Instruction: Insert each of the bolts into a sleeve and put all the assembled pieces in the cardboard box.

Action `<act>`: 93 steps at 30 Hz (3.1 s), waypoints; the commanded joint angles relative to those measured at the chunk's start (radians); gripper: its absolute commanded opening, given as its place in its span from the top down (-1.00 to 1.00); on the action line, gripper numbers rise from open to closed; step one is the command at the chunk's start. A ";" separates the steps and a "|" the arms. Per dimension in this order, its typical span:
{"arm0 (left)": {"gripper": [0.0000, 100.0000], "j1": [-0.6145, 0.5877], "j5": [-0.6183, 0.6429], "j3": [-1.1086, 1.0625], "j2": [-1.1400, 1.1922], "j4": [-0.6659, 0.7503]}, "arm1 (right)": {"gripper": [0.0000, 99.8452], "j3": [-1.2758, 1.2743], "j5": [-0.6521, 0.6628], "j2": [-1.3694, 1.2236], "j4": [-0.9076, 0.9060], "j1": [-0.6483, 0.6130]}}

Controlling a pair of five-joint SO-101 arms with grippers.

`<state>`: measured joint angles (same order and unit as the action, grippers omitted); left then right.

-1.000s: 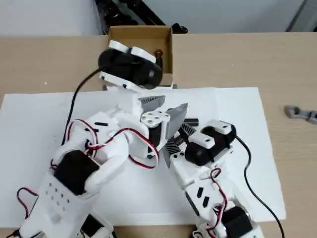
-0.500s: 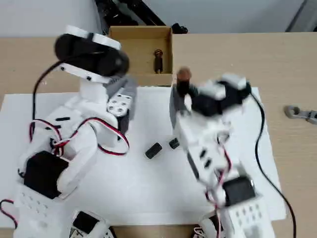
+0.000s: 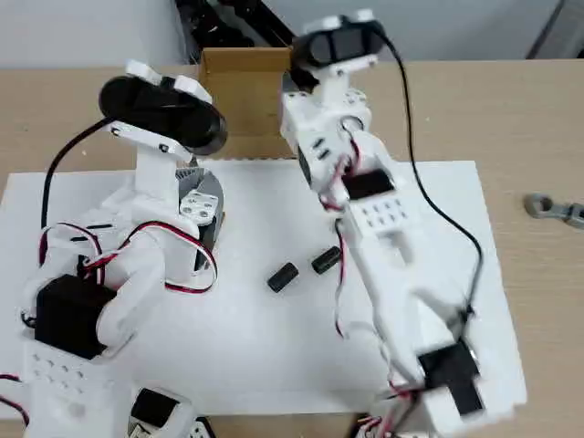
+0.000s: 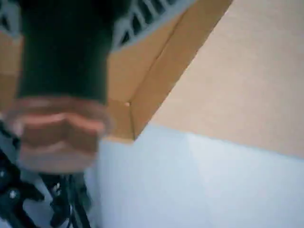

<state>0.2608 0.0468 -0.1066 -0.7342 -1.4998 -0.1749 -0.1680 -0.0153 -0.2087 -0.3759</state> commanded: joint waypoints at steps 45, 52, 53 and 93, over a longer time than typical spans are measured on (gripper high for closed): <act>0.85 -0.155 -0.006 -0.162 0.269 0.026 | 0.99 0.605 0.017 -0.082 -0.743 0.024; 0.85 -0.161 -0.014 -0.160 0.454 0.037 | 0.99 0.603 0.015 0.134 -1.035 0.025; 0.85 -0.163 -0.020 -0.157 0.483 0.046 | 0.99 0.603 0.015 0.159 -1.066 0.025; 0.41 -0.356 -0.331 0.232 1.148 -0.037 | 0.99 0.603 -0.069 0.312 -1.274 0.025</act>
<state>-0.0583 -0.2785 0.0667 0.3936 -1.5597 0.3775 -0.2217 0.2501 -1.4822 -0.3498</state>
